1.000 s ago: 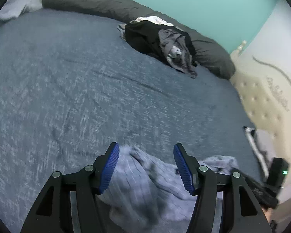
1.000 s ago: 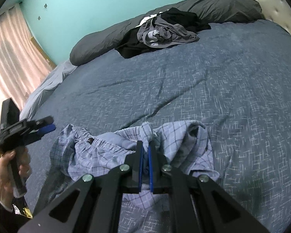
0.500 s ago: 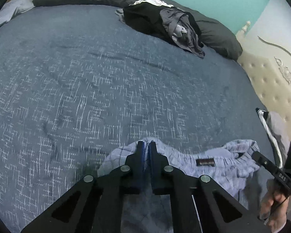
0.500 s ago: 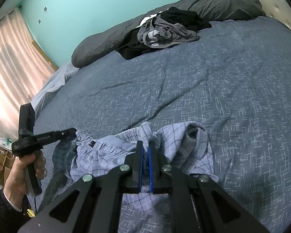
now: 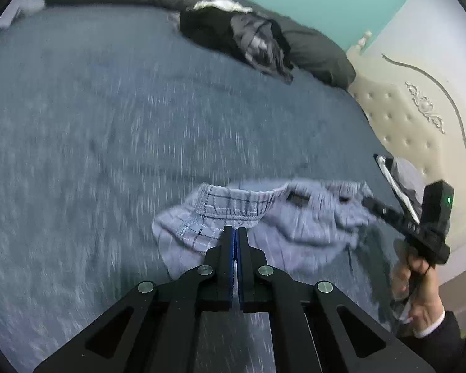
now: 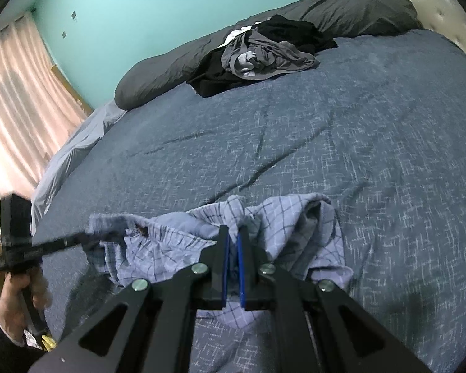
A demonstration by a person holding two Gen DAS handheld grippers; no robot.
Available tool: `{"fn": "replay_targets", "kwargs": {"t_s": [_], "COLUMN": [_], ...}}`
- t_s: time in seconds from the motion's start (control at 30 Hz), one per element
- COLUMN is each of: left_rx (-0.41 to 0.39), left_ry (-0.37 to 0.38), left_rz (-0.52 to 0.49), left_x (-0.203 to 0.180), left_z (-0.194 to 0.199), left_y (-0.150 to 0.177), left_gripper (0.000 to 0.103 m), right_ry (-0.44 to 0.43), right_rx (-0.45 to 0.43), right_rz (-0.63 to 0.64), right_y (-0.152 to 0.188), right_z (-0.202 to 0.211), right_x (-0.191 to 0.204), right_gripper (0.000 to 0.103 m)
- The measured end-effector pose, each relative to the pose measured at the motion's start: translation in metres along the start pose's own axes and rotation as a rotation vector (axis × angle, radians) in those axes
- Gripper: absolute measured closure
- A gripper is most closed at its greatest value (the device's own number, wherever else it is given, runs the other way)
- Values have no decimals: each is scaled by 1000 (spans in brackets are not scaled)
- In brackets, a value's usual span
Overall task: Fold clothes
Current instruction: 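Regrasp the shorts' leg with the left gripper while the right gripper holds the waistband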
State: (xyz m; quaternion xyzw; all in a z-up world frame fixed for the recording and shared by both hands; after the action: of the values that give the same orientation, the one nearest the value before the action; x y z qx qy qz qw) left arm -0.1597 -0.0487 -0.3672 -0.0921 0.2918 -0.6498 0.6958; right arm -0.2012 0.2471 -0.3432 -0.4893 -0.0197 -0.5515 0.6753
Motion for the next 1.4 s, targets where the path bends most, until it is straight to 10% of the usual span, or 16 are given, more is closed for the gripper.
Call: {"fn": "replay_targets", "kwargs": {"t_s": [0.53, 0.87, 1.23, 1.4], "left_rx": [20, -38, -15, 0], "left_ry": [-29, -39, 27, 5], "left_rz": [26, 93, 66, 31], "left_x": [11, 28, 26, 21], "left_z": [-1, 10, -25, -31], "left_y": [8, -17, -31, -26], "left_gripper": [99, 52, 55, 93], "right_ry": [11, 10, 5, 3], "right_rx": [13, 15, 16, 16], "right_rz": [-4, -1, -3, -3], "right_y": [9, 16, 18, 18], "right_z": [-1, 5, 8, 9], "right_x": [-1, 0, -4, -6], "right_gripper": [98, 98, 98, 98]}}
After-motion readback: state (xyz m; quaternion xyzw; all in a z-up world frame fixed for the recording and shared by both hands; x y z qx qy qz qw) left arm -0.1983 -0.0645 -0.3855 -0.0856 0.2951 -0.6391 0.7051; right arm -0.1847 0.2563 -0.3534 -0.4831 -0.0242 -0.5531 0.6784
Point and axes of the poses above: each gripper's, at about its wrist camera, not at the fingertips, and z roughly against the way its jaws point, x to its left, y to its underside, the point moved 8 cm from there along -z, roughly the way its jaws point, and after that the axes turned 14 degrees about -y, right-handed, at the moved point
